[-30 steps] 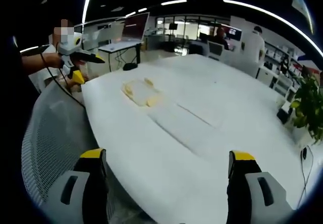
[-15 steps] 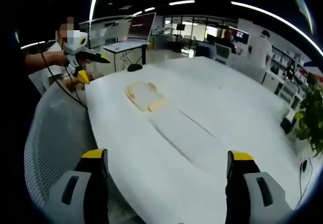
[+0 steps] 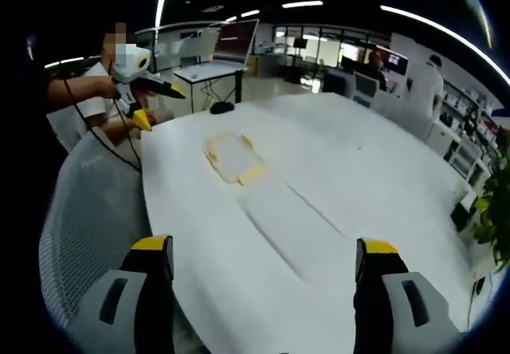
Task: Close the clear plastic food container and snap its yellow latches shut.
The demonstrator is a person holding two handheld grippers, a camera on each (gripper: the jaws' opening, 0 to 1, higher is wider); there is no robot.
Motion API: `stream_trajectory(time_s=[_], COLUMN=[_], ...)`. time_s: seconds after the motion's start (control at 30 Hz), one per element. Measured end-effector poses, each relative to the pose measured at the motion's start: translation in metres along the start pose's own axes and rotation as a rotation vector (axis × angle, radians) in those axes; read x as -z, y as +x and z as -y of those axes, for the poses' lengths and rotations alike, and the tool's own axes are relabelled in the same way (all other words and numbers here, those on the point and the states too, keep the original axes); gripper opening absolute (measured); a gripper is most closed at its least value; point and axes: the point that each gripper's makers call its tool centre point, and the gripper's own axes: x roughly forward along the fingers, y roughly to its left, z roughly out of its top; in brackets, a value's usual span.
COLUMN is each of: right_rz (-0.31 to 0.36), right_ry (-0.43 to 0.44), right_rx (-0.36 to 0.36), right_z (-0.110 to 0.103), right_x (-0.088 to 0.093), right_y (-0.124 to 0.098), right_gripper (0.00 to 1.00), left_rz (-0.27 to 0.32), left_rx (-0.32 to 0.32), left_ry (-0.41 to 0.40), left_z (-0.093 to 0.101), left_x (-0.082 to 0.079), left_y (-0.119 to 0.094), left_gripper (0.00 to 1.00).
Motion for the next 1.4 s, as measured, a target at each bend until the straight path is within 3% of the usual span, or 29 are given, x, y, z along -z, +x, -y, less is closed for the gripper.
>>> stream_trajectory(time_s=[0.73,1.4], right_rz=[-0.056,-0.087], right_ry=[-0.106,-0.197], right_rx=[-0.125,-0.189], right_z=[0.003,0.002], right_x=[-0.026,-0.047], right_y=[0.029,0.062], right_gripper=[0.83,0.77], left_rz=[-0.054,-0.128], left_rx=[0.063,0.131], left_ry=[0.075,0.163], left_z=[-0.025,-0.040], left_x=[0.000,0.006], left_y=[0.007,0.024], left_gripper=[0.80,0.71])
